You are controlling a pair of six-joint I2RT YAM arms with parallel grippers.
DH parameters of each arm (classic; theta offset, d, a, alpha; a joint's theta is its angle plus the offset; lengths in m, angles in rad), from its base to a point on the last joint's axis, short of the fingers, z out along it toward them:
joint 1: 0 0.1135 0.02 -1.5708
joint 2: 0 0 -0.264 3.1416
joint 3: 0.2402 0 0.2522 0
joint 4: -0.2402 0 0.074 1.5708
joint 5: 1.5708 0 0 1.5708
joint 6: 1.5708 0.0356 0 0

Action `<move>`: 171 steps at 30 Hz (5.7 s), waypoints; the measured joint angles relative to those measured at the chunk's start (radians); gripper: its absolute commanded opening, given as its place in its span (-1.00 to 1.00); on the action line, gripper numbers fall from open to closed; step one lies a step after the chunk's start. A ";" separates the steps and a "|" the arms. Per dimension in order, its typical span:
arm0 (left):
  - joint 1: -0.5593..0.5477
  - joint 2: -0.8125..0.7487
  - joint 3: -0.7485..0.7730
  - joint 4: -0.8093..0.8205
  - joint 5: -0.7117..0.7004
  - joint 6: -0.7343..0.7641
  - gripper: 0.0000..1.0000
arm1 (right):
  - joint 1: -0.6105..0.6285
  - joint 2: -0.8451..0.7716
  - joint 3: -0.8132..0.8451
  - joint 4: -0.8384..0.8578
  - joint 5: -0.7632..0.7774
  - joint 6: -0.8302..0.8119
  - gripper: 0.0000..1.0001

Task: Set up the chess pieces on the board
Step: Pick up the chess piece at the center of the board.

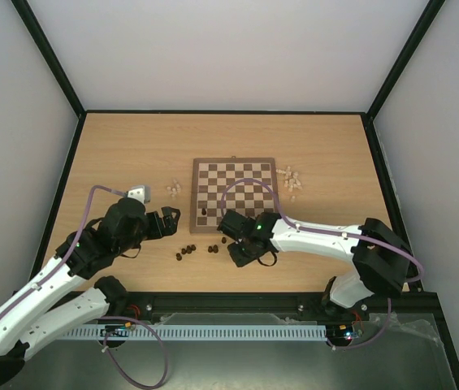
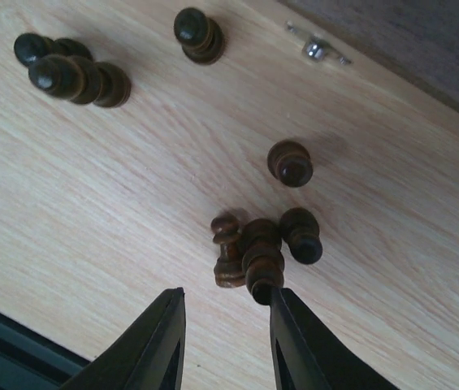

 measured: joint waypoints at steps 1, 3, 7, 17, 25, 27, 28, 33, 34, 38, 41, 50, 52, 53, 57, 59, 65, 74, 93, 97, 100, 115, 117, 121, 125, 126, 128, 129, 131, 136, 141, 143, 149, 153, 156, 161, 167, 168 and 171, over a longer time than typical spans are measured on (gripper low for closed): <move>0.000 0.001 0.000 0.000 0.000 0.000 0.99 | 0.000 0.008 0.000 0.003 0.011 0.001 -0.43; 0.000 0.002 0.000 0.000 0.000 0.000 0.99 | 0.000 0.010 0.001 0.007 0.020 0.002 -0.45; 0.000 0.002 0.000 0.000 0.000 0.000 0.99 | 0.001 0.016 0.003 0.013 0.035 0.002 -0.48; 0.000 0.003 0.000 0.000 0.000 0.000 0.99 | 0.001 0.012 0.004 0.014 0.058 0.005 -0.42; 0.000 0.003 0.000 0.000 0.000 0.000 0.99 | 0.001 -0.006 0.003 0.000 0.061 0.008 -0.47; 0.000 0.003 0.000 0.000 0.000 0.000 0.99 | 0.001 -0.011 0.003 -0.002 0.062 0.009 -0.47; 0.000 0.003 0.000 0.000 0.000 0.000 0.99 | 0.001 -0.012 0.003 -0.002 0.062 0.010 -0.47; 0.000 0.003 0.000 0.000 0.000 0.000 0.99 | 0.001 -0.011 0.003 -0.001 0.062 0.009 -0.48; 0.000 0.003 0.000 0.000 0.000 0.000 0.99 | 0.001 -0.011 0.003 -0.001 0.062 0.009 -0.48; 0.000 0.003 0.000 0.000 0.000 0.000 0.99 | 0.001 -0.003 0.003 0.000 0.061 0.009 -0.50; 0.000 0.003 0.000 0.000 0.000 0.000 0.99 | 0.001 0.014 0.003 0.002 0.061 0.009 -0.51; 0.000 0.002 0.000 0.000 0.000 0.000 0.99 | 0.001 0.042 0.002 0.009 0.060 0.006 -0.69; 0.000 0.002 0.000 0.000 0.000 0.000 0.99 | 0.001 0.047 0.002 0.010 0.058 0.003 -0.79; 0.000 0.002 0.000 0.000 0.000 0.000 0.99 | 0.001 0.048 0.002 0.011 0.058 0.004 -0.85; 0.000 0.002 0.000 0.000 0.000 0.000 0.99 | 0.001 0.048 0.002 0.016 0.059 0.000 -0.96; 0.000 0.002 0.000 0.000 0.000 0.000 0.99 | 0.001 0.048 0.002 0.018 0.058 0.000 -0.97; 0.000 0.002 0.000 0.000 0.000 0.000 0.99 | 0.001 0.026 0.002 0.009 0.056 -0.001 -0.97; 0.000 0.002 0.000 0.009 0.010 0.000 0.99 | 0.001 -0.127 0.078 -0.034 0.056 -0.009 -0.97; 0.000 -0.115 -0.144 0.269 0.321 0.009 0.99 | -0.019 -0.317 0.224 -0.075 -0.029 -0.030 -0.97; 0.000 -0.195 -0.190 0.414 0.449 0.003 0.99 | -0.084 -0.436 0.248 -0.006 -0.162 -0.029 -0.97; 0.000 -0.252 -0.229 0.517 0.527 -0.013 0.99 | -0.141 -0.492 0.245 0.062 -0.280 -0.021 -0.97; 0.000 -0.365 -0.333 0.835 0.671 -0.153 0.65 | -0.210 -0.530 0.121 0.386 -0.737 0.135 -0.97; 0.000 -0.362 -0.337 0.862 0.683 -0.167 0.54 | -0.210 -0.529 0.111 0.409 -0.761 0.147 -0.97; -0.001 -0.349 -0.343 0.896 0.697 -0.187 0.31 | -0.210 -0.529 0.096 0.444 -0.791 0.167 -0.97; -0.003 -0.329 -0.344 0.920 0.710 -0.200 0.21 | -0.210 -0.528 0.090 0.453 -0.793 0.174 -0.97; -0.005 -0.326 -0.344 0.923 0.712 -0.200 0.20 | -0.210 -0.526 0.090 0.454 -0.793 0.174 -0.97; -0.006 -0.323 -0.344 0.927 0.715 -0.200 0.18 | -0.210 -0.522 0.090 0.459 -0.793 0.174 -0.97; -0.007 -0.322 -0.344 0.929 0.716 -0.201 0.16 | -0.210 -0.518 0.090 0.461 -0.792 0.174 -0.97; -0.009 -0.322 -0.344 0.935 0.718 -0.203 0.08 | -0.210 -0.511 0.090 0.463 -0.792 0.174 -0.97; -0.018 -0.322 -0.344 0.942 0.721 -0.208 -0.01 | -0.214 -0.490 0.090 0.468 -0.789 0.173 -0.97; -0.023 -0.322 -0.344 0.941 0.722 -0.209 -0.10 | -0.223 -0.481 0.090 0.470 -0.787 0.173 -0.97; -0.024 -0.322 -0.345 0.941 0.722 -0.209 -0.12 | -0.225 -0.479 0.090 0.472 -0.787 0.173 -0.97; -0.028 -0.322 -0.349 0.935 0.721 -0.209 -0.13 | -0.232 -0.474 0.089 0.476 -0.787 0.173 -0.97; -0.028 -0.322 -0.349 0.933 0.720 -0.209 -0.23 | -0.232 -0.470 0.090 0.482 -0.789 0.173 -0.97; -0.028 -0.320 -0.349 0.928 0.717 -0.209 -0.27 | -0.235 -0.468 0.089 0.486 -0.790 0.173 -0.97; -0.028 -0.307 -0.349 0.926 0.717 -0.209 -0.56 | -0.235 -0.468 0.090 0.490 -0.792 0.173 -0.97; -0.029 -0.287 -0.351 0.922 0.711 -0.206 -0.74 | -0.236 -0.467 0.089 0.490 -0.792 0.173 -0.97; -0.029 -0.286 -0.351 0.922 0.711 -0.205 -0.74 | -0.237 -0.467 0.089 0.490 -0.792 0.173 -0.97; -0.031 -0.286 -0.351 0.917 0.708 -0.199 -0.73 | -0.243 -0.466 0.089 0.490 -0.792 0.172 -0.97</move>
